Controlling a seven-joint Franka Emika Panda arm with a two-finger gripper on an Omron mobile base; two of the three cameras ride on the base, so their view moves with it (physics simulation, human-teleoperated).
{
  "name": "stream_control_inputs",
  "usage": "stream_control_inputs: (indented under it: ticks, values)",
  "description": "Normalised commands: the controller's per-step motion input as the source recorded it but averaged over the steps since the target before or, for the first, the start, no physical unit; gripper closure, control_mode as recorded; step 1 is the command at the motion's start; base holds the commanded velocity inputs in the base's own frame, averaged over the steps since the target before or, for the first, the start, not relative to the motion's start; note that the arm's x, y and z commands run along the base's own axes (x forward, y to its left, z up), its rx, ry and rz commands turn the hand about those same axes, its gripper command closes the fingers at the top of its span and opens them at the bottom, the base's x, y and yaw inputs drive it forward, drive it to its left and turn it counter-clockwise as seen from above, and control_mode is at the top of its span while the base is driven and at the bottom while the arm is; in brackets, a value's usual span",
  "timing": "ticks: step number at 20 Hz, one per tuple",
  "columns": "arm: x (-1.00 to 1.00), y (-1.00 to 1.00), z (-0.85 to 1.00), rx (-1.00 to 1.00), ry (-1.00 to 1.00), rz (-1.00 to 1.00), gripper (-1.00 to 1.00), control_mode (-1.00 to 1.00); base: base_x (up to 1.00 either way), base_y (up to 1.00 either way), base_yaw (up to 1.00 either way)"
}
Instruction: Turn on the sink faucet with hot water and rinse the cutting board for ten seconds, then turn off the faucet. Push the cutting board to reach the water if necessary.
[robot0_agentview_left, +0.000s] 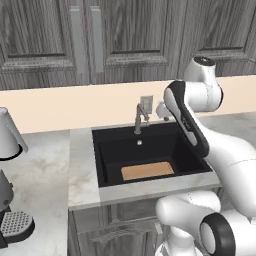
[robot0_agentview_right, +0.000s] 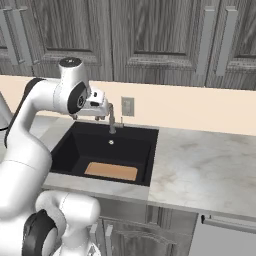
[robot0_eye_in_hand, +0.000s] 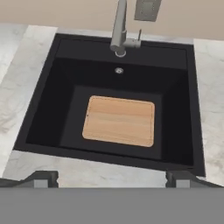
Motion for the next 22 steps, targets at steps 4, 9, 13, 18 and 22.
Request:
stream_control_inputs:
  ticks: [4, 9, 13, 18, 22]
  values:
    - [0.0, -0.35, -0.12, 0.04, -0.15, 0.07, -1.0, -1.0, 0.0, 0.0, 0.0]
    - [0.0, -0.33, -0.13, 0.04, -0.13, 0.06, -1.0, -1.0, 0.0, 0.0, 0.0]
    - [0.0, -0.24, -0.16, 0.03, -0.12, 0.04, -1.0, -1.0, 0.0, 0.0, 0.0]
    - [0.0, -0.15, -0.17, 0.01, -0.11, 0.03, -1.0, -1.0, 0.0, 0.0, 0.0]
    - [0.0, -0.06, -0.18, 0.0, -0.11, 0.02, -1.0, -1.0, 0.0, 0.0, 0.0]
